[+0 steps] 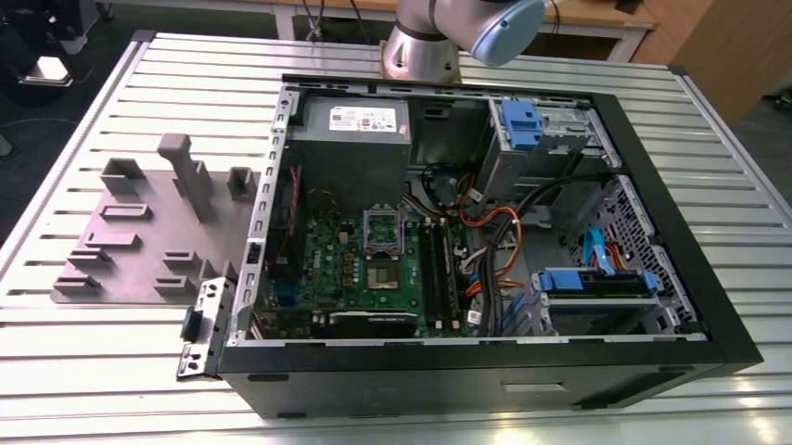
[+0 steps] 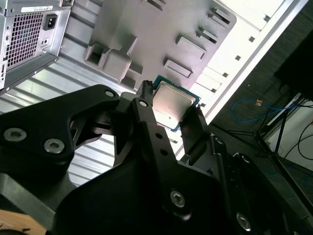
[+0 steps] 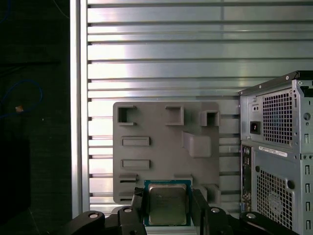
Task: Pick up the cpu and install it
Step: 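Pick up the cpu and move it towards the insertion slot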
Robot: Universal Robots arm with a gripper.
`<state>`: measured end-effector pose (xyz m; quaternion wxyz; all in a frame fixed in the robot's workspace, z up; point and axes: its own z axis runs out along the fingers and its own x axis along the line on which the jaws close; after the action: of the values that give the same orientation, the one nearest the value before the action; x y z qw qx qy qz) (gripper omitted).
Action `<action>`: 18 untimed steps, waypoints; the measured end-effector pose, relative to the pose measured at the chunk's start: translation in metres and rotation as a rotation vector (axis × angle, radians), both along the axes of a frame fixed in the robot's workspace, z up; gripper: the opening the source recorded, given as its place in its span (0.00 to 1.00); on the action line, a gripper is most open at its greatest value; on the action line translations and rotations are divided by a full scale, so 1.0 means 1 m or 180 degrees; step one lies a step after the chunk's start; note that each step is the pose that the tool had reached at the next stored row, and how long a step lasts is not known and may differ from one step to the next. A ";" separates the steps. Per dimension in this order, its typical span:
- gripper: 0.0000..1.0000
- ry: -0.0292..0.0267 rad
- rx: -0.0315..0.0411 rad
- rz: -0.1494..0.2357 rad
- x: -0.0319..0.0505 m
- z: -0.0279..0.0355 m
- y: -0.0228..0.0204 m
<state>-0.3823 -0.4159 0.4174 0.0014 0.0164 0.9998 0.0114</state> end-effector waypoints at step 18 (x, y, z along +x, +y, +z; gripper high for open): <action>0.47 0.0000 0.0000 0.0000 0.0111 -0.0001 -0.0011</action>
<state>-0.3712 -0.4170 0.4174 0.0014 0.0164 0.9998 0.0114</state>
